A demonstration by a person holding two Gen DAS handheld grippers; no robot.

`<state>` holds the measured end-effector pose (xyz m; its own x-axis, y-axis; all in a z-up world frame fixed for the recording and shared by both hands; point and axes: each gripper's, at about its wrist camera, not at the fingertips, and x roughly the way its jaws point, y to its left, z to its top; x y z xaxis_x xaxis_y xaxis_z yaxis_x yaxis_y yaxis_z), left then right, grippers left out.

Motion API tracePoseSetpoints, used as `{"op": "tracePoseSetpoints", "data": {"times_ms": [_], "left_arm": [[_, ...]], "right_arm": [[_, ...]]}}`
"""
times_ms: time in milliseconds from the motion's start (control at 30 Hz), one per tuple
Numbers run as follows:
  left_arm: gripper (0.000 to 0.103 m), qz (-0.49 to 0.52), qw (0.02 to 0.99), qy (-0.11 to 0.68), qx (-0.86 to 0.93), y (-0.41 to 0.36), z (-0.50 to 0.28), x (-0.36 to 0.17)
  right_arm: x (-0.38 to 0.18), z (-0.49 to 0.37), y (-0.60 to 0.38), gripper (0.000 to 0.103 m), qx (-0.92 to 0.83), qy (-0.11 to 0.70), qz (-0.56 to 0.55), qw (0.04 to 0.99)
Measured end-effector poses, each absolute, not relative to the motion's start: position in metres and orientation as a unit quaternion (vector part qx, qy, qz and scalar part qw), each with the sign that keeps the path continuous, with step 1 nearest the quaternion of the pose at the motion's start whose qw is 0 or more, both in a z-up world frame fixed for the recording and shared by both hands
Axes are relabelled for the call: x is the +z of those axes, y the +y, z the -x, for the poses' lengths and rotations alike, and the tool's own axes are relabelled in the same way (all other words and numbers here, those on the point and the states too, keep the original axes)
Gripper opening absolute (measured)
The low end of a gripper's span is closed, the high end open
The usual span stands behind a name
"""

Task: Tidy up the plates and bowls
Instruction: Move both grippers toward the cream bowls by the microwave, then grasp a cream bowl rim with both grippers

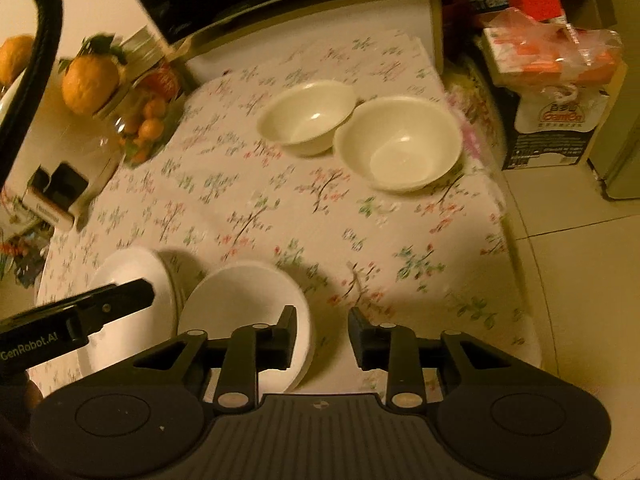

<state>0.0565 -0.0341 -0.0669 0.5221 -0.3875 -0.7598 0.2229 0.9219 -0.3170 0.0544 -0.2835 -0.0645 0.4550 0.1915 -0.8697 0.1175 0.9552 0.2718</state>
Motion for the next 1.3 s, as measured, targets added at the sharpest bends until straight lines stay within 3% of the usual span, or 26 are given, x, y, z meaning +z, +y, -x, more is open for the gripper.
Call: {"op": "tracePoseSetpoints", "data": {"times_ms": [467,733,1300], "left_arm": [[0.064,0.099,0.871,0.443,-0.191,-0.075,-0.09,-0.066],[0.064,0.109,0.868,0.445,-0.192,-0.109,-0.112,-0.076],[0.052,0.242,0.837,0.473,-0.127,-0.101,-0.195,-0.115]], "right_arm": [[-0.05,-0.084,-0.335,0.046,-0.042,0.488,-0.188,0.851],[-0.058,-0.104,-0.35,0.047,-0.058,0.489,-0.197,0.848],[-0.067,-0.147,-0.339,0.046,-0.032,0.458,-0.241,0.855]]}}
